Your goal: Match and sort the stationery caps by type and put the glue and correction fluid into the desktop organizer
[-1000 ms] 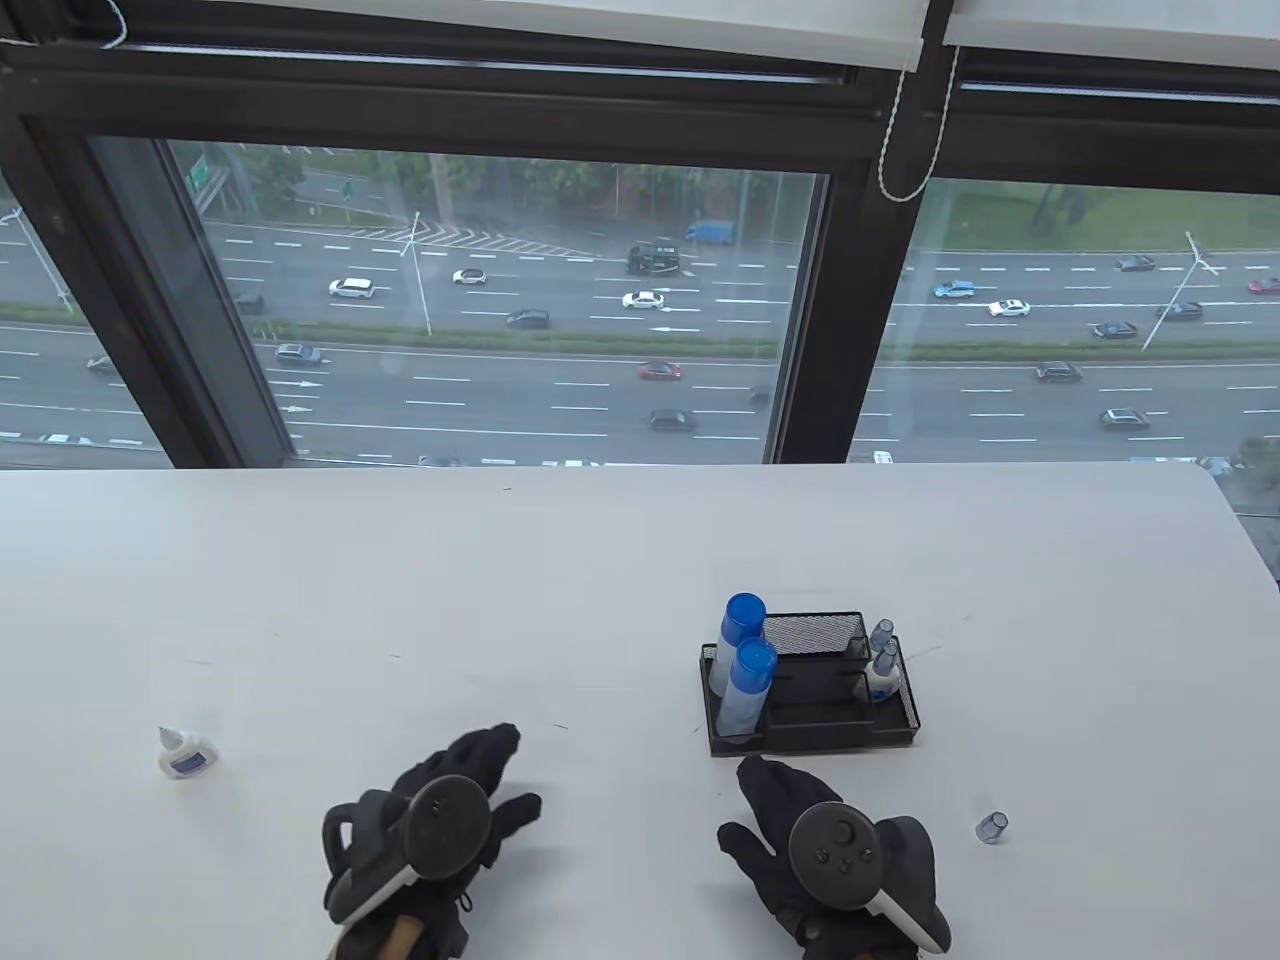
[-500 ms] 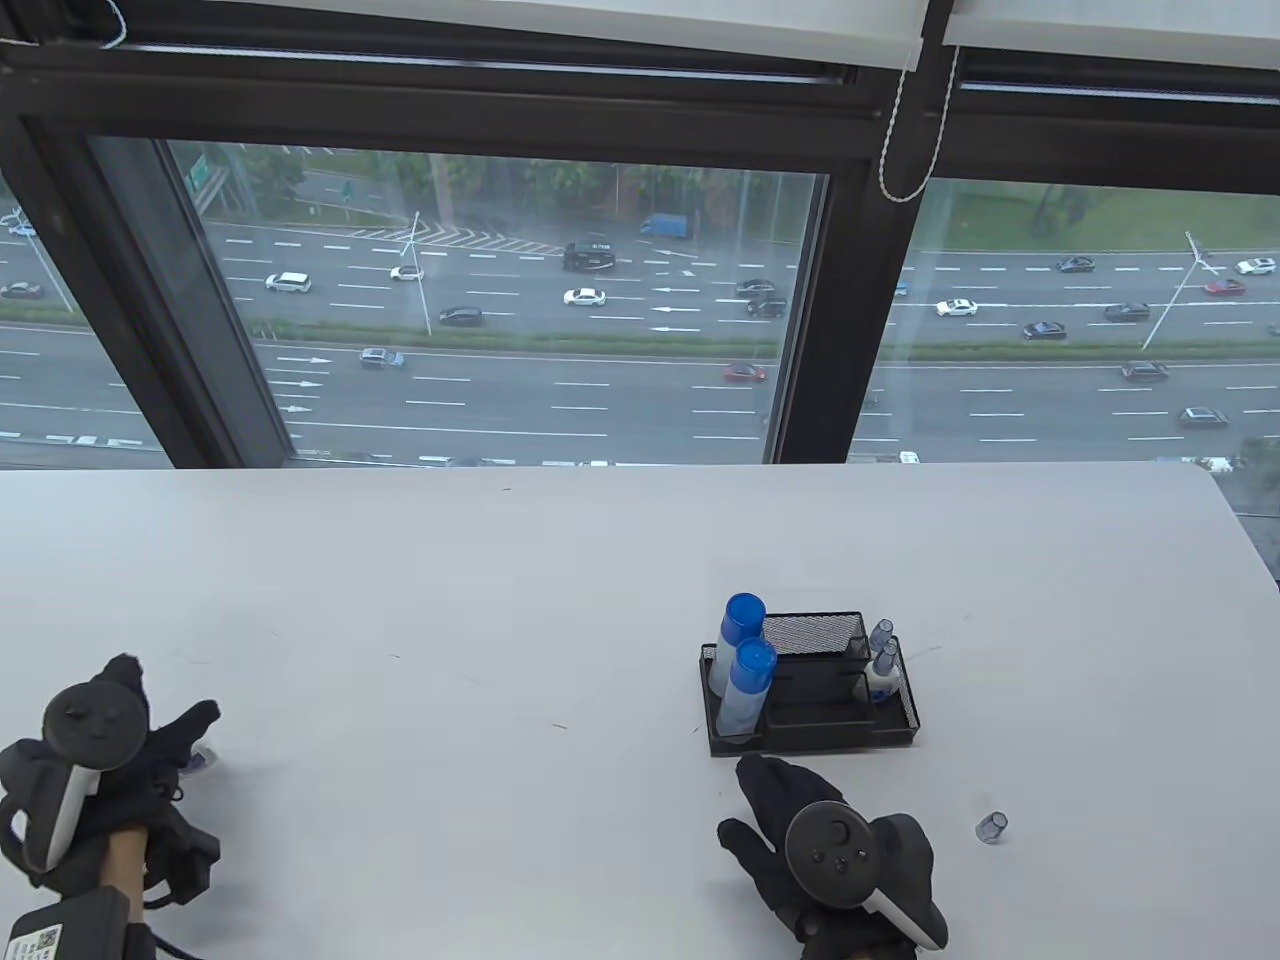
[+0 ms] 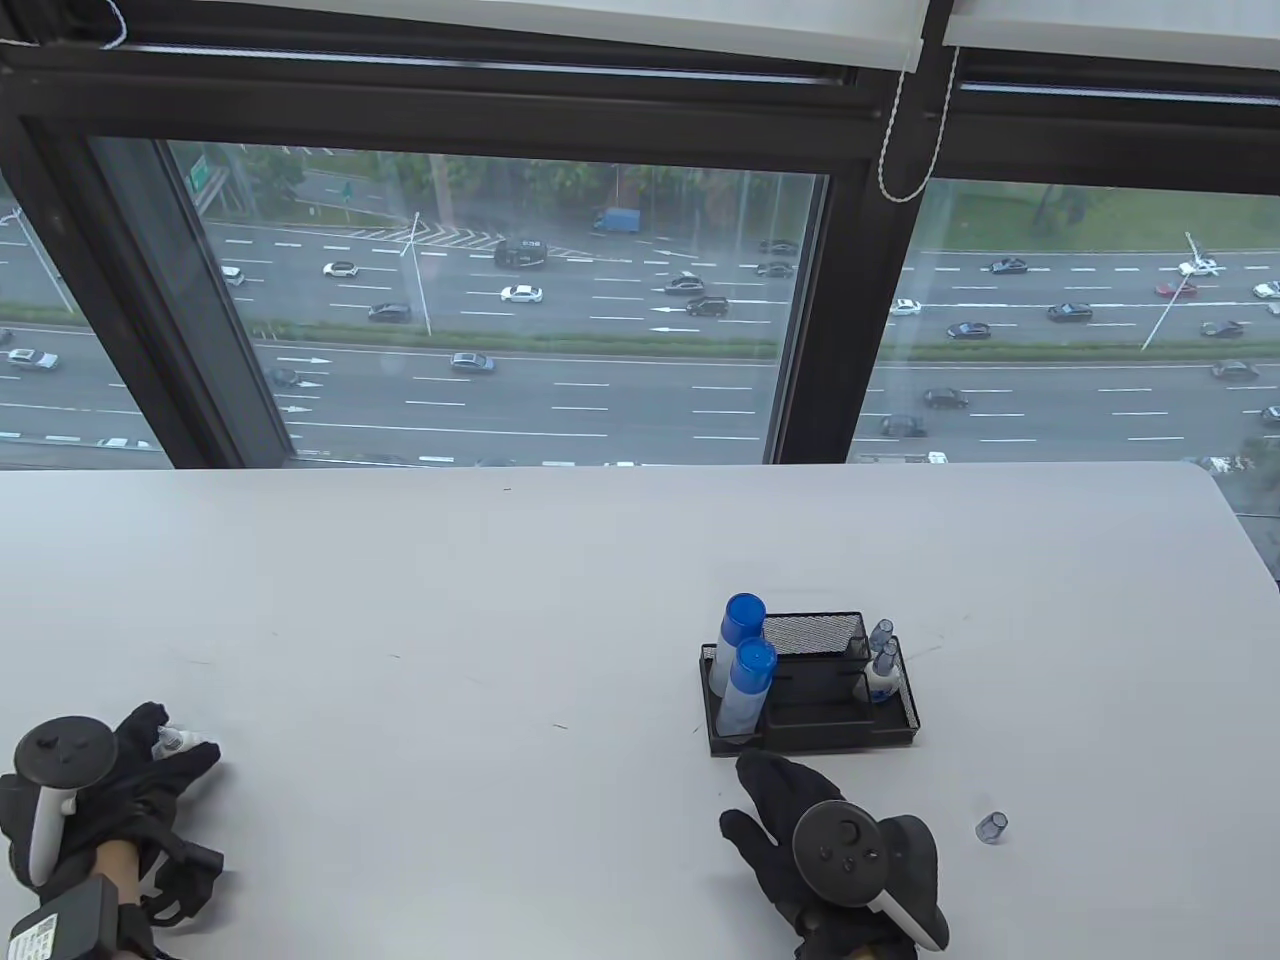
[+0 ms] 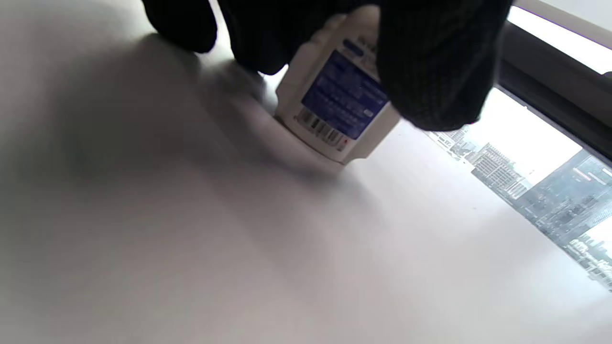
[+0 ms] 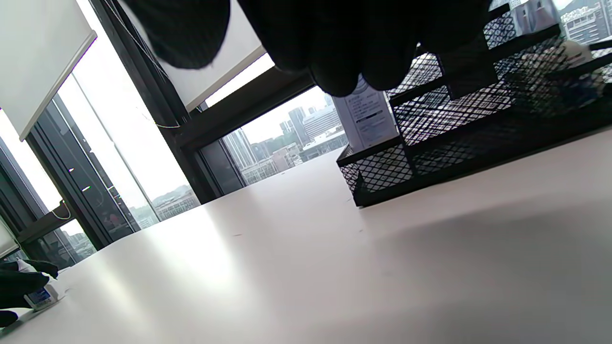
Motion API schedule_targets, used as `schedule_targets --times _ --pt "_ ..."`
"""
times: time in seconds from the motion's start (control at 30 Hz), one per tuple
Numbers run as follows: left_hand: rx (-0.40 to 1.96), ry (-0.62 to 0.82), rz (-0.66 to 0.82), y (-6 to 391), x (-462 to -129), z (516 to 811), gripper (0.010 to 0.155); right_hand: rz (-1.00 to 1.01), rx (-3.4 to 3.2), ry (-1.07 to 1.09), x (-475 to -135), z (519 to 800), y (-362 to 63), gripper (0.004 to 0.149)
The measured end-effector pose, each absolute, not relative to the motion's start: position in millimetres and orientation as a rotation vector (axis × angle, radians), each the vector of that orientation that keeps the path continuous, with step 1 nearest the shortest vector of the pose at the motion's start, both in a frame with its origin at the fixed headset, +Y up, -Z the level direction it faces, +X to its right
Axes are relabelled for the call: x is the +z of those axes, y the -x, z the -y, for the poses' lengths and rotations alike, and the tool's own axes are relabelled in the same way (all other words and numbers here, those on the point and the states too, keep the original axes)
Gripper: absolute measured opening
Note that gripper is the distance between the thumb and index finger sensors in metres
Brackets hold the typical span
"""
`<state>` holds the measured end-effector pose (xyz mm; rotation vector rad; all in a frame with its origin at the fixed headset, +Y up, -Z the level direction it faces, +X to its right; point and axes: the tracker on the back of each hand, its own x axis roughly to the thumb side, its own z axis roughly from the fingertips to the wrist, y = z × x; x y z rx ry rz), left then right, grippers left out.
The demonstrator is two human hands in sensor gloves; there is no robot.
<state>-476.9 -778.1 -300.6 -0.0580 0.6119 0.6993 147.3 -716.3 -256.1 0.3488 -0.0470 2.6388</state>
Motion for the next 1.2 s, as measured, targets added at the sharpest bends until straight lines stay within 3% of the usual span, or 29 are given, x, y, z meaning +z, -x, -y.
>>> schedule_targets --times 0.1,0.27,0.4,0.63,0.83,1.0,1.2 --pt "0.654 0.037 -0.626 476.2 -301.5 780.4 0.061 0.034 2.632 -0.346 -257.9 717.3 -147.6 0.062" --pt "0.63 0.001 -0.563 468.7 -300.4 770.1 0.06 0.048 2.623 -0.344 -257.6 715.3 -149.2 0.061" --pt "0.607 -0.019 -0.39 442.9 -305.6 740.7 0.06 0.048 2.628 -0.365 -256.1 714.2 -146.5 0.061" --pt "0.47 -0.141 0.024 341.8 -309.5 660.2 0.059 0.058 2.632 -0.389 -253.1 713.9 -144.8 0.061" --pt "0.52 -0.177 0.296 246.0 -296.9 619.6 0.059 0.067 2.631 -0.385 -251.3 713.2 -146.2 0.061" --pt "0.578 -0.124 0.412 184.4 -282.8 629.9 0.059 0.072 2.634 -0.392 -248.3 711.6 -146.7 0.061" --pt "0.775 0.021 0.413 144.9 -269.1 679.7 0.06 0.071 2.645 -0.407 -245.4 710.2 -144.8 0.061"
